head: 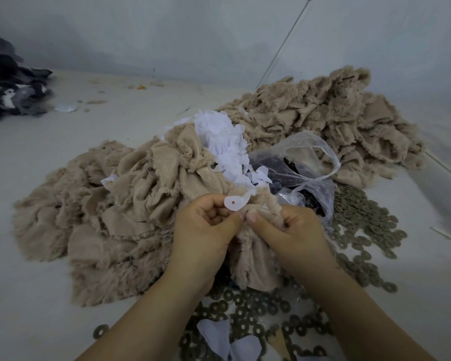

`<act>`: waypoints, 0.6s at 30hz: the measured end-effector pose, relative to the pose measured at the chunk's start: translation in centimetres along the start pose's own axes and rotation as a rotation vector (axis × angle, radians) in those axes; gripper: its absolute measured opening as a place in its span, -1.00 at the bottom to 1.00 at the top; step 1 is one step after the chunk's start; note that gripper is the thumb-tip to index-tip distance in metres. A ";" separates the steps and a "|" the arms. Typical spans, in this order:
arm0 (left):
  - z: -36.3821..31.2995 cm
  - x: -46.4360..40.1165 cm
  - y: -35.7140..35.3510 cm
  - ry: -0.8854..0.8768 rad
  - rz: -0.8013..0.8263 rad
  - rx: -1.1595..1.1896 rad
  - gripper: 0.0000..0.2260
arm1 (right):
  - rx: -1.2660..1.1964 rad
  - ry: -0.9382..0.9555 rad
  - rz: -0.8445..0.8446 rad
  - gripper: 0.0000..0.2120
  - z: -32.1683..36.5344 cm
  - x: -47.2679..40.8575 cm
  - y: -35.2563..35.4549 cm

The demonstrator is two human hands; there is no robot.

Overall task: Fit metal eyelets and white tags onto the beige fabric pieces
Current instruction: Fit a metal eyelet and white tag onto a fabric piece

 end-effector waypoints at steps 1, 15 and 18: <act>0.0 0.0 0.0 -0.001 0.002 -0.010 -0.86 | 0.010 0.022 0.008 -0.56 0.1 0.0 -0.1; 0.7 0.0 0.0 0.060 0.004 0.005 -0.83 | -0.144 -0.079 -0.038 -0.91 -0.6 0.2 -0.2; 0.7 0.1 0.0 0.066 0.000 0.027 -0.83 | -0.218 -0.126 -0.059 -0.83 -1.0 0.1 -0.2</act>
Point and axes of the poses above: each hand's wrist, its own x-axis away from the middle knuckle, its own y-axis out of the back of the hand, z = x × y, the point moved 7 cm from there along -x, towards the middle knuckle
